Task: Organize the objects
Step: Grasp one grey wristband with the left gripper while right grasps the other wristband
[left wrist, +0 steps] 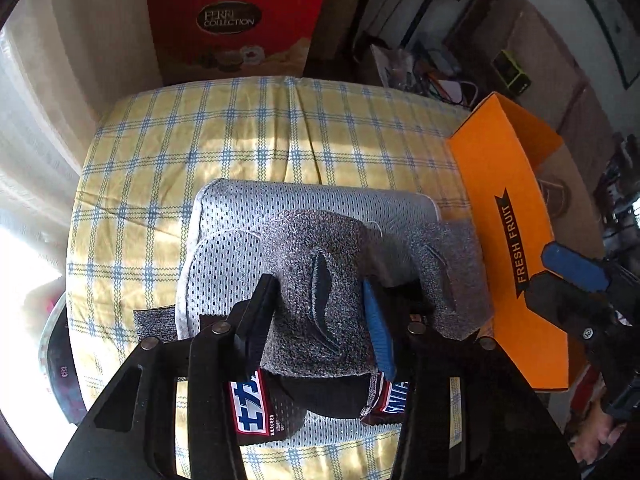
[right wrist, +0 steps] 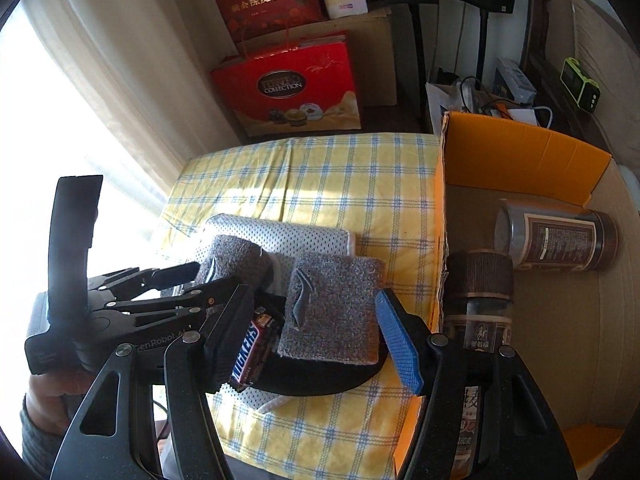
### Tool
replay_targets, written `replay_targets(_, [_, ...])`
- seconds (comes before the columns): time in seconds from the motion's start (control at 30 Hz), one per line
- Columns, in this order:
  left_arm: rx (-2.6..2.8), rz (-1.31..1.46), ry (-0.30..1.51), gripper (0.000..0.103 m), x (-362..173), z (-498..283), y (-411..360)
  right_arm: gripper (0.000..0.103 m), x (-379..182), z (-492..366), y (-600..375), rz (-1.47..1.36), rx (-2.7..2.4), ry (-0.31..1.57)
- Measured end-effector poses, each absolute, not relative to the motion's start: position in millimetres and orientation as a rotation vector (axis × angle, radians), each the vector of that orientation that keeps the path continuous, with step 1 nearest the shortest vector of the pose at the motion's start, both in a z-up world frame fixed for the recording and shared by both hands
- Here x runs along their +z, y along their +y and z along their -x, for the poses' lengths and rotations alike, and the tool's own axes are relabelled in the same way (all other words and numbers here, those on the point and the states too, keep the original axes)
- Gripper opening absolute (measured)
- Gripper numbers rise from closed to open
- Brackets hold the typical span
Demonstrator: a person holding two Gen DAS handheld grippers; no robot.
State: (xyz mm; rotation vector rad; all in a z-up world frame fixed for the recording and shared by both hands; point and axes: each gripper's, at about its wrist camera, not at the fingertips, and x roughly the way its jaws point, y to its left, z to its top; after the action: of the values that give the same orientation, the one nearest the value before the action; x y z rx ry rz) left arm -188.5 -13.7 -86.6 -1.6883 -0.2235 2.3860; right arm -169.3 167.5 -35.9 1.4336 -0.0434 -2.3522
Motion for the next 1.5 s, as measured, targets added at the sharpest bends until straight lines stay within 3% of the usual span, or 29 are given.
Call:
replay_targets(0.17, [2.405, 1.663, -0.268, 0.025, -79.7, 187.9, -21.4, 0.066, -38.0, 168.8, 162.4, -1.436, -2.344, -0.024])
replay_targets(0.63, [2.522, 1.535, -0.231, 0.025, -34.4, 168.9, -40.2, 0.066, -60.4, 181.1, 136.1, -1.528, -2.344, 0.074])
replay_targets(1.33, [2.499, 1.538, -0.248, 0.025, -40.5, 160.1, -48.4, 0.061, -101.4, 196.3, 115.3, -1.628, -2.413, 0.217])
replay_targets(1.5, [2.500, 1.540, -0.254, 0.025, -41.2, 159.7, -49.2, 0.036, -104.5, 198.2, 114.9, -1.625, -2.402, 0.220])
